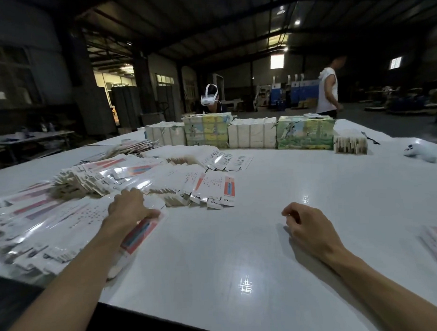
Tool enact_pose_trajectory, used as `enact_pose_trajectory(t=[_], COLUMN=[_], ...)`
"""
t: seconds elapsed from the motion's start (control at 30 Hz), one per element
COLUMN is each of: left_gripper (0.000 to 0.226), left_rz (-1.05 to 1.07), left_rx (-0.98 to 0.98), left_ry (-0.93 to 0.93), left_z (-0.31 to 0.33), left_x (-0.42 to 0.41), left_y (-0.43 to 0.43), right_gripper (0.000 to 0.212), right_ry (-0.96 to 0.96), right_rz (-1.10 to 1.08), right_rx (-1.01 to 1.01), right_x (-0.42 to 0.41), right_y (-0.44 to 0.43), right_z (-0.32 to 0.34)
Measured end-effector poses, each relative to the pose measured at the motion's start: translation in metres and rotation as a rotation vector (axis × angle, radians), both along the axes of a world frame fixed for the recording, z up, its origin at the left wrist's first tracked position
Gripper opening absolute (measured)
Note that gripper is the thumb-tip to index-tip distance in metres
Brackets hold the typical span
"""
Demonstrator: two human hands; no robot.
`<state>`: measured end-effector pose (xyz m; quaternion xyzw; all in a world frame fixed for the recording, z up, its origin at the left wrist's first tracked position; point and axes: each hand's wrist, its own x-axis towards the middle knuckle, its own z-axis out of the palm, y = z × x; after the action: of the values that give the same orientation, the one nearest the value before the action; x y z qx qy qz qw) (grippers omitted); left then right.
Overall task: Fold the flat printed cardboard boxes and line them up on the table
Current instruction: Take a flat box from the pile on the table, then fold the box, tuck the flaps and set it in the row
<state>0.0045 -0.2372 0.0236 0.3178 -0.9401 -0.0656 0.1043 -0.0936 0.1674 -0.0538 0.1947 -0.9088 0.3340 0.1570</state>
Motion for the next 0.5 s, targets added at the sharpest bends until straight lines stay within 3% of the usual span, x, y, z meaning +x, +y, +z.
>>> enact_pose_trajectory(t=[0.2,0.37,0.5], left_gripper=[0.036,0.035,0.04], left_rz=[-0.069,-0.119,-0.333], left_rx=[0.017,0.034,0.463], left_ry=[0.026,0.158,0.281], left_z=[0.011,0.026,0.032], left_x=[-0.009,-0.015,-0.028], left_y=[-0.004,0.013,0.053], right_gripper=[0.022,0.02,0.022], right_ry=[0.002,0.005,0.005], right_rz=[0.007,0.019,0.028], right_rx=[-0.002,-0.019,-0.093], right_x=[-0.003,-0.005,-0.004], right_y=[0.001,0.002,0.0], right_z=[-0.002,-0.002,-0.001])
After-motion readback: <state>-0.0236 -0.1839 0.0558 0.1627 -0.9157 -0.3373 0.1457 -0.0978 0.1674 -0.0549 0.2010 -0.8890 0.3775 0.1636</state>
